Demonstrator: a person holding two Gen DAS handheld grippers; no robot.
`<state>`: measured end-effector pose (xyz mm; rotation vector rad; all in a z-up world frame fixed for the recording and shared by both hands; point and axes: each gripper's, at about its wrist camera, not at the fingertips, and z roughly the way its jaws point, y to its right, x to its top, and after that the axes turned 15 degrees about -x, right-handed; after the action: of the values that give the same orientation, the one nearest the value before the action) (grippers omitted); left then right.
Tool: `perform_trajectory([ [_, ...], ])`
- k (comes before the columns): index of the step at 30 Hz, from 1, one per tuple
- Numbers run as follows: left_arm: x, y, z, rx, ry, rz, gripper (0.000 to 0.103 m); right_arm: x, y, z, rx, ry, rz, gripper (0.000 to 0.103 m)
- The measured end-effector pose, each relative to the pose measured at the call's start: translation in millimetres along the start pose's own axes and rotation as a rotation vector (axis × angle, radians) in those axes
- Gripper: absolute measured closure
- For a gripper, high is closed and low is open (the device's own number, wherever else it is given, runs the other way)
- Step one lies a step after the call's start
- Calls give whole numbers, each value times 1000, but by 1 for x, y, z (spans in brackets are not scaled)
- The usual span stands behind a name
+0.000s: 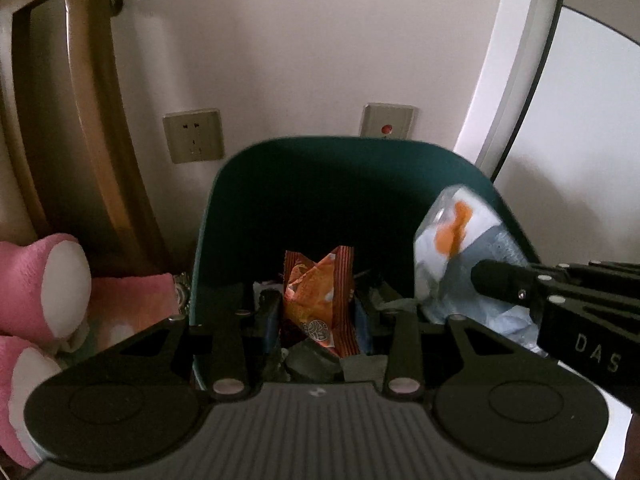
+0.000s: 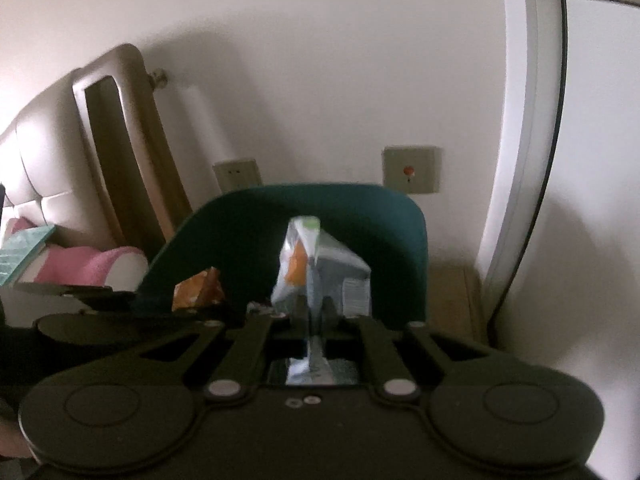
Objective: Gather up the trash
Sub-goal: 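Open both tools over the wastebasket to drop the bag and wrapper, then lower both empty tools back down into the floor gap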
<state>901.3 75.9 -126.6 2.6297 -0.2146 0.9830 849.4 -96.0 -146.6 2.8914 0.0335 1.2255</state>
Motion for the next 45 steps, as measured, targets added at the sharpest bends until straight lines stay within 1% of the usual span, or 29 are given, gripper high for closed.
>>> perform_trajectory([
  [5,-4,0,8,9,-21,27,64,-6,3,3,1,-28,7,88],
  [7,-5,3,10,16,-28,47,61,-7,4,2,6,-32,5,85],
  [10,-6,4,10,11,-28,47,45,-6,4,1,5,-25,13,81],
  [11,-7,5,9,8,-21,47,38,-5,6,0,9,-22,19,81],
  [12,-7,5,9,7,-13,47,36,-6,7,-2,11,-18,24,81],
  [13,-7,6,8,6,-8,47,36,-6,9,-4,10,-14,27,81],
  [18,-11,11,-3,-17,20,40,35,-9,18,-18,25,11,44,72],
  [22,-18,19,-19,-39,59,58,35,-17,28,-36,45,37,59,71],
  [24,-22,23,-27,-46,76,62,30,-22,32,-42,54,41,64,70],
  [31,-40,38,-55,-75,130,84,30,-48,41,-67,53,52,46,69],
  [36,-66,48,-76,-82,156,121,30,-74,49,-90,60,53,42,69],
  [39,-92,52,-85,-87,153,127,30,-98,53,-100,49,46,26,68],
  [40,-101,53,-86,-88,146,127,29,-109,55,-102,43,38,23,68],
  [42,-123,54,-85,-85,130,119,24,-133,59,-103,34,11,16,66],
  [43,-134,53,-83,-82,119,113,24,-146,60,-102,25,-5,7,66],
  [45,-160,52,-76,-79,79,97,23,-175,64,-96,10,-48,-10,62],
])
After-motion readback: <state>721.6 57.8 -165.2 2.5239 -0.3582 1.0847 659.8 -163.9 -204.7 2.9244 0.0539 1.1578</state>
